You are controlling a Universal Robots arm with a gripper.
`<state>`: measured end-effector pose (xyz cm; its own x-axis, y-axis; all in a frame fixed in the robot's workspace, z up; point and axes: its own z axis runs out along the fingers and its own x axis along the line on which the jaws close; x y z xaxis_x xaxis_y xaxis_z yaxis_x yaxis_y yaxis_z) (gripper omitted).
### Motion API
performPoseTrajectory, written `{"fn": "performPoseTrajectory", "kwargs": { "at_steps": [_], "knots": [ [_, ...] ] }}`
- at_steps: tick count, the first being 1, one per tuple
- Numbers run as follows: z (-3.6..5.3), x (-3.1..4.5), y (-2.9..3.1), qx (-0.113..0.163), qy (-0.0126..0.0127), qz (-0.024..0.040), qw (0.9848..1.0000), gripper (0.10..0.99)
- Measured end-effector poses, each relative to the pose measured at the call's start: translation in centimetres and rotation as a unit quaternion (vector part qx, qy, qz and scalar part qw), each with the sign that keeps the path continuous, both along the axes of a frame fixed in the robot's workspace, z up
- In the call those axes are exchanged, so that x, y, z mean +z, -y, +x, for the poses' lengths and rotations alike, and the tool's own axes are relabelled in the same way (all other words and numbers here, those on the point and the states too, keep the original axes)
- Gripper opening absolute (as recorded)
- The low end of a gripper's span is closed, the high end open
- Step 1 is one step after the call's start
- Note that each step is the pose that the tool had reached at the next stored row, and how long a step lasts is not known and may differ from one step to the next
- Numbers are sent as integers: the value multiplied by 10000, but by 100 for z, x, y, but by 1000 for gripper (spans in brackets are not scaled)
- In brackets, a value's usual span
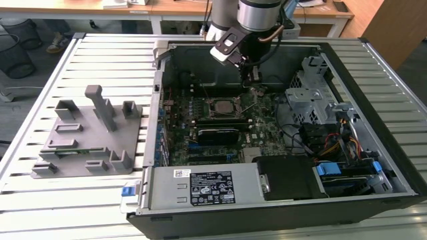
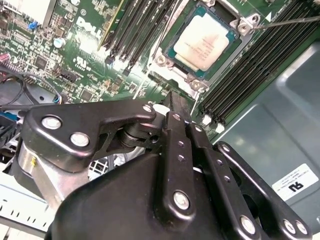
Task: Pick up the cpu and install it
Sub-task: 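Close the cpu cover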
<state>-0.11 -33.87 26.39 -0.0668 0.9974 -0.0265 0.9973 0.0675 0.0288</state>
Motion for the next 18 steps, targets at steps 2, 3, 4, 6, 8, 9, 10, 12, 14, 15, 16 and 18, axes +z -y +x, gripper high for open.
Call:
{"fn": "performPoseTrajectory", "kwargs": {
  "at_steps": [2,3,4,6,8,9,10,12,14,15,16,18],
  "knots": [
    [23,0,0,0,0,0,10000,106],
    [36,0,0,0,0,0,10000,106],
    [40,0,0,0,0,0,10000,106],
    [99,-1,-4,0,0,0,10000,106],
    [117,-4,-9,0,0,0,10000,106],
    [125,-5,-13,0,0,-1,10000,106],
    [133,-7,-20,0,0,0,10000,106],
    [148,-11,-31,0,0,0,10000,106],
    [164,-14,-41,0,0,0,10000,106],
    [173,-16,-47,0,0,0,10000,106],
    [181,-17,-52,0,0,0,10000,106],
    [197,-20,-63,0,0,-2,10000,106]
  ]
}}
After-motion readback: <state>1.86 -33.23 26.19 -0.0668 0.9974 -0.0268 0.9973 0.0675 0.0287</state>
